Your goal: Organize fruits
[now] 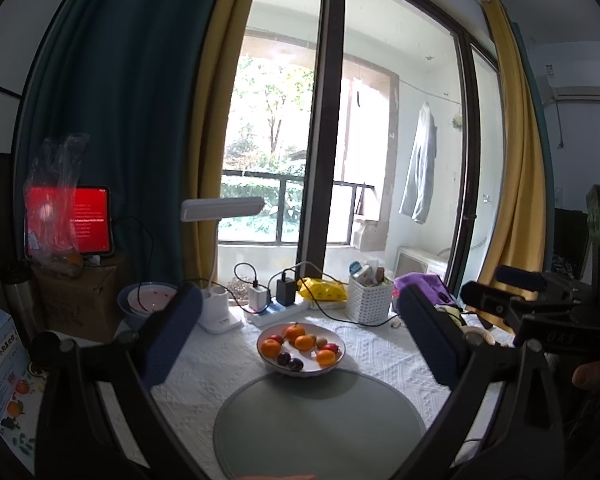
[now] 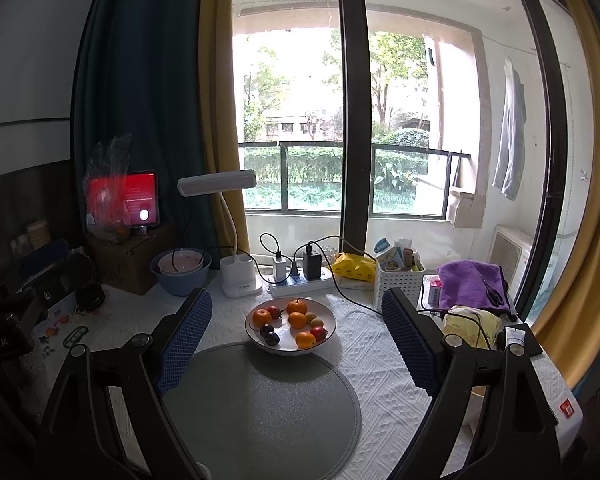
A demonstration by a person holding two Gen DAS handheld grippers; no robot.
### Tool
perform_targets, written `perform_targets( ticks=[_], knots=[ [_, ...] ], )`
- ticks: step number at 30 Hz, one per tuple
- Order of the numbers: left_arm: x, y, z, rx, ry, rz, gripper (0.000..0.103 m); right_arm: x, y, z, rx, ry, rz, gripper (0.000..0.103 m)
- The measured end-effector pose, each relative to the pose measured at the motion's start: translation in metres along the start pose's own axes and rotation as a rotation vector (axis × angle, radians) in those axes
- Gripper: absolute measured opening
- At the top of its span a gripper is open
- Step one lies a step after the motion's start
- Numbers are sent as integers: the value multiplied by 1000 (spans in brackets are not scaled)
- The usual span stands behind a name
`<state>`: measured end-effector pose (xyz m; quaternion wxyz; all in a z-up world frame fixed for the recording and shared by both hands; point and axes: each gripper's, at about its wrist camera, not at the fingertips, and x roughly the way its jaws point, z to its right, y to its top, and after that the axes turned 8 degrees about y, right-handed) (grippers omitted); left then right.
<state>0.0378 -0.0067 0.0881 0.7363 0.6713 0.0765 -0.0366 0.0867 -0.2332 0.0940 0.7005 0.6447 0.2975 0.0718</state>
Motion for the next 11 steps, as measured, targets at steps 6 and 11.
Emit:
perform_targets(
  ticks=[6,11],
  knots=[
    [0,-1,0,2,-4,-3,100,-1,0,0,1,0,1,89],
    [3,-1,2,11,-18,-9,100,0,1,1,-1,-1,0,89]
  ],
)
